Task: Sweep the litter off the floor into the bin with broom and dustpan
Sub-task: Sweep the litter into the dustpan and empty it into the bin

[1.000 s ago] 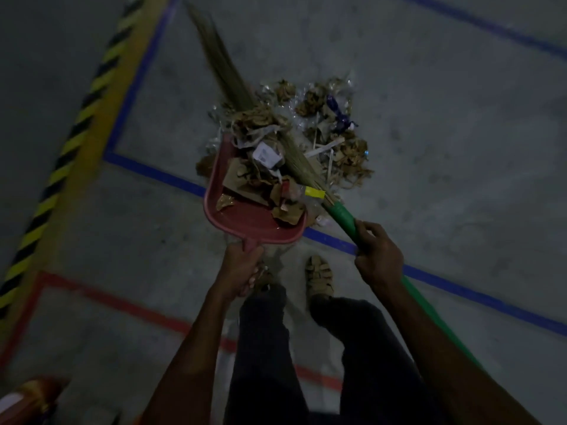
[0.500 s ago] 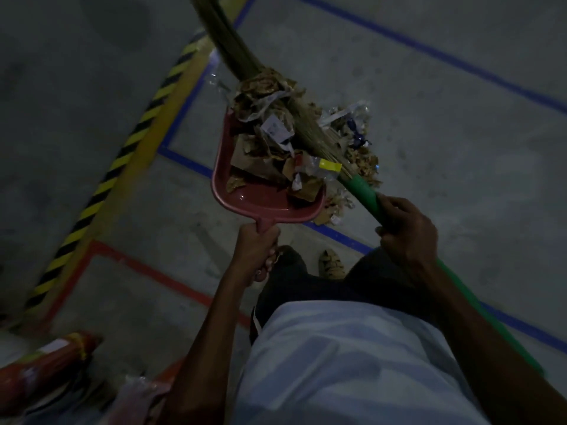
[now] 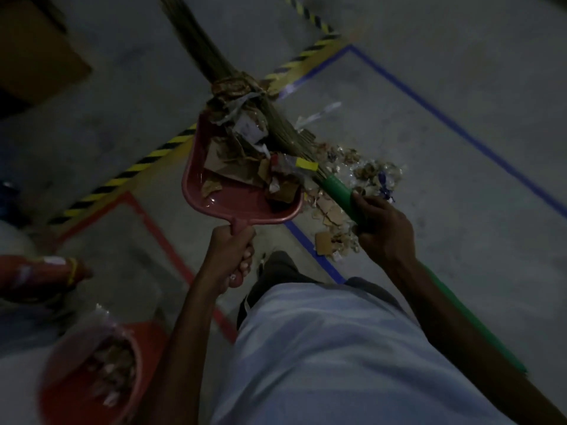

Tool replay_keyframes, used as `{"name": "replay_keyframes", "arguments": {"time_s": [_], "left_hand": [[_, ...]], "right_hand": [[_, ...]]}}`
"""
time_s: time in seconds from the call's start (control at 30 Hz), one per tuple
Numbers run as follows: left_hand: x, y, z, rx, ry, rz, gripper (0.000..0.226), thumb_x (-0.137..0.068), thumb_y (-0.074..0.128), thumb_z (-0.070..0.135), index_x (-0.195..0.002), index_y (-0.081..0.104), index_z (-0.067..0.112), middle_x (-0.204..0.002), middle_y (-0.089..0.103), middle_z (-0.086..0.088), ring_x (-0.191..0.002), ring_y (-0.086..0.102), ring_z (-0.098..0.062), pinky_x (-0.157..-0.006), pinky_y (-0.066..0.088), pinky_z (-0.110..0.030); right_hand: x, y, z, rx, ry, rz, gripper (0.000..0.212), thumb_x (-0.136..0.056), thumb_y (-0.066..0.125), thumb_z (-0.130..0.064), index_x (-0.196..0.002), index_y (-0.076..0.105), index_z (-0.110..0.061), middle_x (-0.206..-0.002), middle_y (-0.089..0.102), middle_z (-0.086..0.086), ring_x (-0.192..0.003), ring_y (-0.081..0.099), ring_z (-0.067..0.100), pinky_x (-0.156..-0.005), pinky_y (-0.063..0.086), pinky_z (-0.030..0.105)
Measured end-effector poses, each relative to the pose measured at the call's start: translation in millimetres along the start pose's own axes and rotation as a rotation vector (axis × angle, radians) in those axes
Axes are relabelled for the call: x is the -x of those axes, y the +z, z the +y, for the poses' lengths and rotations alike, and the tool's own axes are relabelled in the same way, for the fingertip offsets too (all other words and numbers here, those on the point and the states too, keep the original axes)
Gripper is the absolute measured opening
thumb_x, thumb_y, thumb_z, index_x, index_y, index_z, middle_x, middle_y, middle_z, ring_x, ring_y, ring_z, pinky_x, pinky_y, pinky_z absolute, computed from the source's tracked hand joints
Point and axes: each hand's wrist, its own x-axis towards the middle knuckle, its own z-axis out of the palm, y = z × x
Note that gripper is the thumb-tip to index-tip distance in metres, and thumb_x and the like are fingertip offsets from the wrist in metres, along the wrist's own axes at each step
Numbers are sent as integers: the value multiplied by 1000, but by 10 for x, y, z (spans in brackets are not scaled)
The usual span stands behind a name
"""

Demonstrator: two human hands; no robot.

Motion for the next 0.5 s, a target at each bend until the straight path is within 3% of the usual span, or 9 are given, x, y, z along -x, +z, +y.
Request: {"name": "replay_keyframes", "arguments": {"time_s": [0.2, 0.37, 0.5], "left_hand": [[754, 89, -425, 153, -26, 182, 29, -95, 55, 13, -66, 51, 10, -51, 39, -6, -38, 33, -17, -45, 31, -25], [1317, 127, -821, 271, -49, 378, 29, -95, 56, 14, -66, 49, 9, -50, 39, -5, -38, 34, -17, -45, 30, -25], [1699, 156, -1078, 381, -87, 534, 38, -96, 55, 17, -59, 47, 13, -50, 38, -4, -36, 33, -15, -43, 25, -19]], "right_hand": [[101, -80, 31, -31, -173, -171, 76, -75, 77, -1, -143, 52, -23, -140, 58, 2, -111, 61, 31, -74, 56, 39], [202, 1, -101, -56, -389, -330, 75, -76, 76, -3, -144, 50, -20, -136, 59, 5, -103, 63, 35, -70, 57, 44], [274, 157, -308, -55, -554, -414, 73, -72, 81, -5, -139, 56, -15, -127, 64, 10, -98, 64, 36, -66, 45, 32]]}}
